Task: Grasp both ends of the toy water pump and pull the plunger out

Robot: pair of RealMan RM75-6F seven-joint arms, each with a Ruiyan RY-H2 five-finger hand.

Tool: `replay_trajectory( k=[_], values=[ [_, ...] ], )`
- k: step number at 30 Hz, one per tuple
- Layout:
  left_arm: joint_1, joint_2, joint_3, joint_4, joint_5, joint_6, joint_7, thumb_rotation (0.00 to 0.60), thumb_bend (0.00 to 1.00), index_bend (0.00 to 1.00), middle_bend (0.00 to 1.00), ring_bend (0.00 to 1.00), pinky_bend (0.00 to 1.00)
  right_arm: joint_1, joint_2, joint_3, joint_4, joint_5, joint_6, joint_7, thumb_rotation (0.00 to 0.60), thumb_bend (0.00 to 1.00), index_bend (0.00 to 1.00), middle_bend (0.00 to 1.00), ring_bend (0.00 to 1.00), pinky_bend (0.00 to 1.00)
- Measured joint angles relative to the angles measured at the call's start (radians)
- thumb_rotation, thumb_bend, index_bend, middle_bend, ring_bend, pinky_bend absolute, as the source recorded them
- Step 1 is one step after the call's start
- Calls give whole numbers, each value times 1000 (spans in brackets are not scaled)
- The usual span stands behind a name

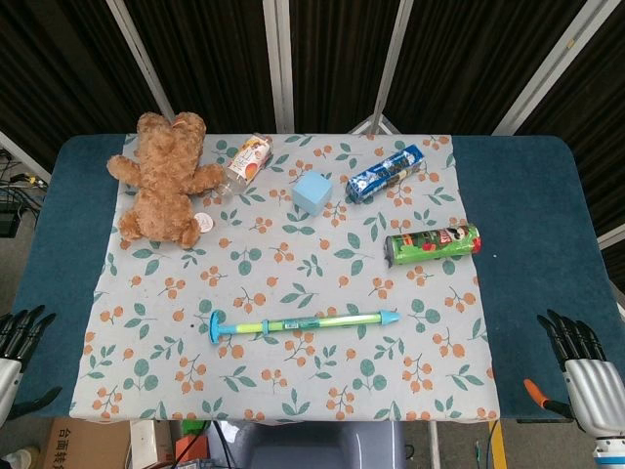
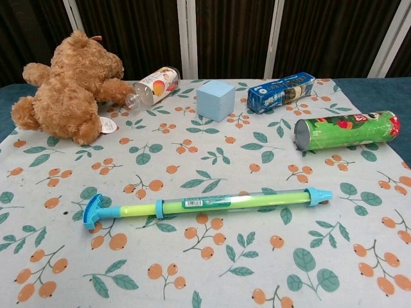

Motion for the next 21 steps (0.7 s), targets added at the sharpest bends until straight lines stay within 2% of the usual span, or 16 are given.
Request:
replay_trajectory(
  k=[21],
  values=[
    [-8, 14, 5, -8, -3, -18, -14, 600, 69, 0, 0, 0, 42, -4, 1, 0, 2, 3, 4, -9, 600, 276, 0, 0, 0, 0]
  ],
)
